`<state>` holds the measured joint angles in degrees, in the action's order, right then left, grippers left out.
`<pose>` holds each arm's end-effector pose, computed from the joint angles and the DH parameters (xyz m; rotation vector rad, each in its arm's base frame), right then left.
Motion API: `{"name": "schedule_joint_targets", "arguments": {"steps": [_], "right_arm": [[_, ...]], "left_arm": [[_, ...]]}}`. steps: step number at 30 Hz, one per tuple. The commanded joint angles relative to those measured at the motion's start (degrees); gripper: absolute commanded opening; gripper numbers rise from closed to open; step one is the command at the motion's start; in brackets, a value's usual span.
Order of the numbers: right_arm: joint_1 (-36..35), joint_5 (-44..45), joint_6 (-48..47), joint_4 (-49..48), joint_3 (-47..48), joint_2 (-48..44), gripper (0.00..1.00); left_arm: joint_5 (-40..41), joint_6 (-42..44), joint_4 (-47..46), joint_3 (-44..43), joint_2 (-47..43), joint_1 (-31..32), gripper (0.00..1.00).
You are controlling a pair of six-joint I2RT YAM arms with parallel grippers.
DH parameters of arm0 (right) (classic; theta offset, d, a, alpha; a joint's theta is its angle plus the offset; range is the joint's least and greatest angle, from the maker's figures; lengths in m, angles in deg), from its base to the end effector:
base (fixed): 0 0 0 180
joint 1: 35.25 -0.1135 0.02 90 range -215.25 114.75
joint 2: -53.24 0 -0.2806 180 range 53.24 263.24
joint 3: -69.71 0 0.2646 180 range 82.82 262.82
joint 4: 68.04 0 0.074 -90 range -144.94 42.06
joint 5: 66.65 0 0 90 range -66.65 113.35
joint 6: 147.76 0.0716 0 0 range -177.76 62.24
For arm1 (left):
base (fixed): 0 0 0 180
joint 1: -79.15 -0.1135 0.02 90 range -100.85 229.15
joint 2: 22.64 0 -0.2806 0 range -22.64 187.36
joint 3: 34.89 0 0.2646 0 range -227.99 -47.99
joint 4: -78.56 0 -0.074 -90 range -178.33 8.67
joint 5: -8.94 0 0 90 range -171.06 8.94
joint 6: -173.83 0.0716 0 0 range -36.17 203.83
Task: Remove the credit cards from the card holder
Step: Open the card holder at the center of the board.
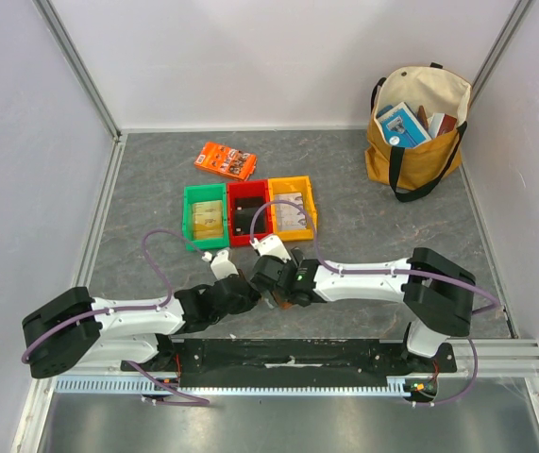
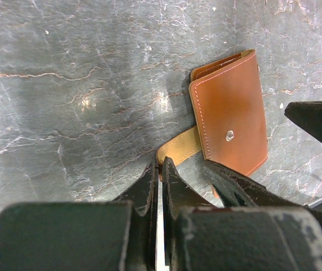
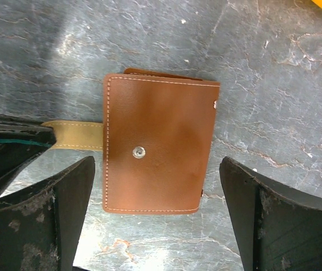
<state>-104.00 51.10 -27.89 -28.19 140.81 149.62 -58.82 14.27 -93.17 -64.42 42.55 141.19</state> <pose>0.1573 0.3125 0.1547 -0.7035 2.4022 0.0154 0.1263 -0.1801 0.1166 -0.3537 2.3561 -0.7295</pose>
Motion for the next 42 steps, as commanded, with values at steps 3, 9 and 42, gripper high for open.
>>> {"name": "schedule_joint_targets", "arguments": {"steps": [3,9,42], "right_arm": [[-0.68,1.26,-0.51,0.51,3.26,2.41,0.98],[-0.68,4.06,0.01,0.68,2.91,3.55,0.98],[16.54,-8.49,-2.01,-2.48,-11.68,-5.94,0.6]], "left_arm": [[0.88,-0.75,-0.87,0.17,-0.94,-0.17,0.02],[0.88,-0.93,-0.78,0.69,-1.64,-0.17,0.02],[4.92,-0.23,12.48,2.45,-14.2,-1.83,0.02]]}}
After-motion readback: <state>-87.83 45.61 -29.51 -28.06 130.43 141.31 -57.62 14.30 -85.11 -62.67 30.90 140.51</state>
